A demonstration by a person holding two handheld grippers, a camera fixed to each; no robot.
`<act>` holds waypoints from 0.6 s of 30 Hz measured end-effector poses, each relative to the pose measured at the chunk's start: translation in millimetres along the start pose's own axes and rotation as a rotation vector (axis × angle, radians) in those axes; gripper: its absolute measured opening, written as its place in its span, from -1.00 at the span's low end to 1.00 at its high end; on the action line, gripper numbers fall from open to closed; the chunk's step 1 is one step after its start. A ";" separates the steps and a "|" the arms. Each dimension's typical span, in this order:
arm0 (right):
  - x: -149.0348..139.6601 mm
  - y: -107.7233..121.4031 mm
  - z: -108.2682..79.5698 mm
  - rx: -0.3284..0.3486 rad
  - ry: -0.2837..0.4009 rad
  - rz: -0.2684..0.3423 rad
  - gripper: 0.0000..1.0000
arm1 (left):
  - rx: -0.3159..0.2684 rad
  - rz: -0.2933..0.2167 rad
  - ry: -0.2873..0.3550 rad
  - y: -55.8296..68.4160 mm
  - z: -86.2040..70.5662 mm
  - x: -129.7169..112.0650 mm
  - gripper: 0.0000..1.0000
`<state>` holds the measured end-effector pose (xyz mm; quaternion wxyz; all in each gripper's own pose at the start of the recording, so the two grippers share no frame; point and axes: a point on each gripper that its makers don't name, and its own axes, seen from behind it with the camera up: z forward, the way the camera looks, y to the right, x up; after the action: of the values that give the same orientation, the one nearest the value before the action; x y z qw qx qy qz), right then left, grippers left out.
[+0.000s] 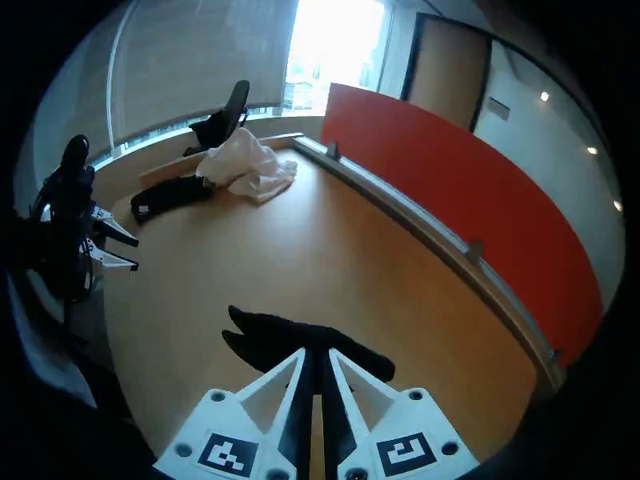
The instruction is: Fold towel
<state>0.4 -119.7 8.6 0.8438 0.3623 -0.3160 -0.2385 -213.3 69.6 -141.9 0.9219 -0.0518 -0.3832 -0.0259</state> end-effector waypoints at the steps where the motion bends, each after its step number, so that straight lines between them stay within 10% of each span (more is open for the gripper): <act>1: -3.7 5.2 -2.3 -0.006 -0.005 0.001 -0.91 | 0.000 0.001 0.000 0.2 0.1 0.4 0.61; 18: -53.2 96.5 -37.8 -0.110 -0.052 0.068 -0.91 | 0.009 0.017 -0.015 1.0 4.7 3.2 0.61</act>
<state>7.3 -8.5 42.7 0.8616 0.2980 -0.3364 -0.2362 -214.2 71.2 -136.4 0.9194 -0.0513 -0.3897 -0.0158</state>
